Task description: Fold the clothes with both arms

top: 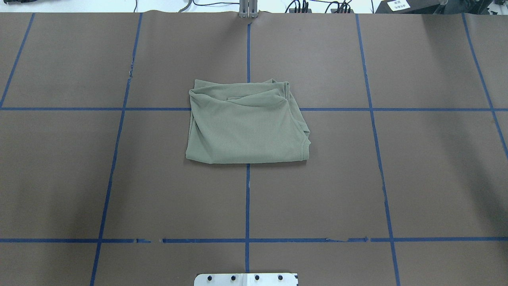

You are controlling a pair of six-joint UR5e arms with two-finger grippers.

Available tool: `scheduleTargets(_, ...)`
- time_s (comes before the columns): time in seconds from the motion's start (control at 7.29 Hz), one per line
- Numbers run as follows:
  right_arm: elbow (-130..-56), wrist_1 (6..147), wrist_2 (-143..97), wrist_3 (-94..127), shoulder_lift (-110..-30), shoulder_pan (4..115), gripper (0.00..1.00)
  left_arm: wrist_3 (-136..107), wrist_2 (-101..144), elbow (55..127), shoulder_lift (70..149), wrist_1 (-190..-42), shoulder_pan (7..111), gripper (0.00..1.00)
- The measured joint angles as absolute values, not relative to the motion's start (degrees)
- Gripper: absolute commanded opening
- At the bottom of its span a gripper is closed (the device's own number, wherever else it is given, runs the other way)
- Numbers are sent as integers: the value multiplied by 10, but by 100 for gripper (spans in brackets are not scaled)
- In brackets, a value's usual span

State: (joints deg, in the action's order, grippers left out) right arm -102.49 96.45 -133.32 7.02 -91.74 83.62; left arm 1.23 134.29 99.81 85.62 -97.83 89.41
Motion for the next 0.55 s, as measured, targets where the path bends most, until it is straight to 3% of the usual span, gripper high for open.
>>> scheduleTargets(0.55, -1036, 968, -1340, 70, -924, 837, 100, 12, 1343, 994, 875, -982, 894, 100)
